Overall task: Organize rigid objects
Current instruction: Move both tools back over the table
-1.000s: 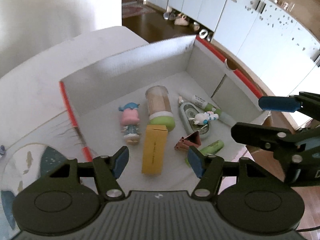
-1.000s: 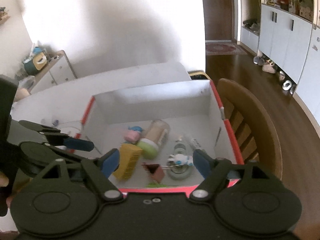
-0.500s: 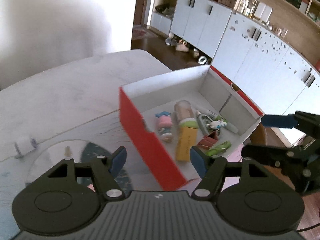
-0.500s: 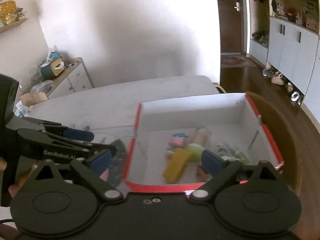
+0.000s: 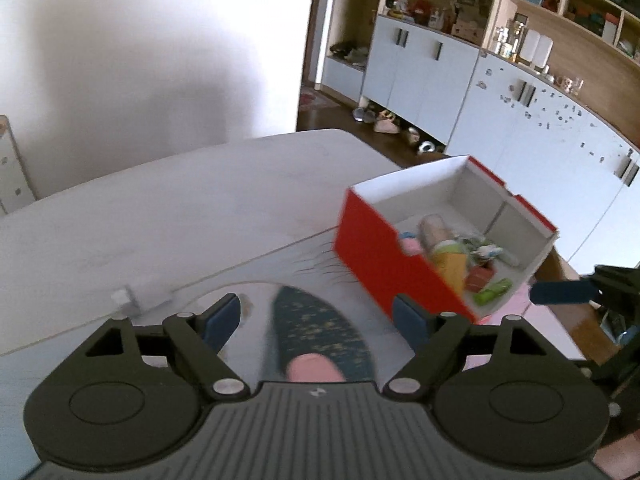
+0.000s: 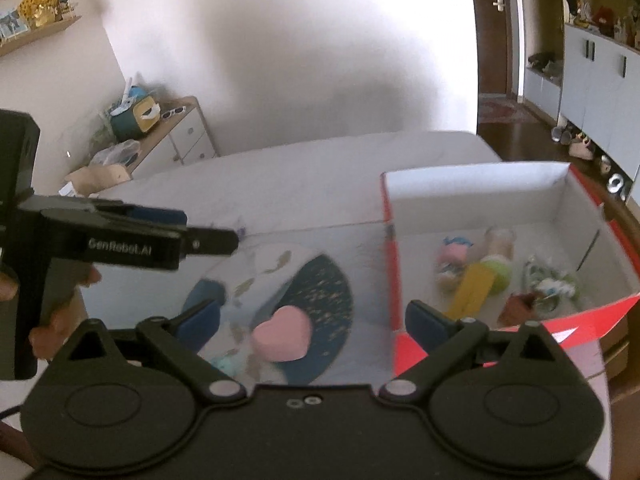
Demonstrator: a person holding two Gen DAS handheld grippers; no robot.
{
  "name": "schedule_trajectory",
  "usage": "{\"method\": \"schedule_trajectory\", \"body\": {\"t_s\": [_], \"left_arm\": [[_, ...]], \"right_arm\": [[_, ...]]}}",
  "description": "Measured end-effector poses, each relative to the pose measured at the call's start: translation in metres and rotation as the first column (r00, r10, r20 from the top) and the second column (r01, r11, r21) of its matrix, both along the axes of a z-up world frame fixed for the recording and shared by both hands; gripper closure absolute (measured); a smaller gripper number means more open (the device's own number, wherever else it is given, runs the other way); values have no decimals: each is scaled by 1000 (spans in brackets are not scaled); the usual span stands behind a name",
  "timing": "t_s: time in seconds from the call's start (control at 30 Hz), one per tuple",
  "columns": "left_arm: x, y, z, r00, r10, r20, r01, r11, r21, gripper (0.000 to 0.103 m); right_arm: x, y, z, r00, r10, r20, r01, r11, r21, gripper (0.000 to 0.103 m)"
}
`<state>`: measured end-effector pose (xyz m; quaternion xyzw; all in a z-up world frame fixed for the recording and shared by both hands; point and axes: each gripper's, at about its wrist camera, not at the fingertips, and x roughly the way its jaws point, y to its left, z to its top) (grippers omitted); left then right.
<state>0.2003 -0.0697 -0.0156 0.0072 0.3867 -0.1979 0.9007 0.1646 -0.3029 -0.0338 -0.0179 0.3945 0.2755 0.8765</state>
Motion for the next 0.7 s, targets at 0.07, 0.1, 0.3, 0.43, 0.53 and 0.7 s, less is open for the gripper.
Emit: {"method": "schedule_trajectory", "body": {"t_s": [0.07,0.1,0.3,0.43,0.53,0.7], "left_arm": [[3,16,-4,1000,19,-1,-19,1000,-2,20],[3,25,-6,1000,26,-1,-26,1000,-6,20],[15,67,-22,996,87,-11,-87,996,-1,20],[19,84,-34,993,118,11,-118,993,14,20],[28,95,-46,991,134,-11,-134,991,11,20],[43,109,-68,984,176,-26,-175,984,15,20]], "right_arm": [[-5,11,-5,1000,8,-6,-8,1000,-12,4],[-8,16,-7,1000,12,-9,-12,1000,-16,4],[-20,50,-27,998,44,-41,-46,997,-53,4],[-29,75,-40,996,74,-43,-78,993,-90,6],[-32,89,-50,995,92,-45,-96,989,-116,6],[-36,108,-67,991,122,-49,-129,977,-171,6]]}}
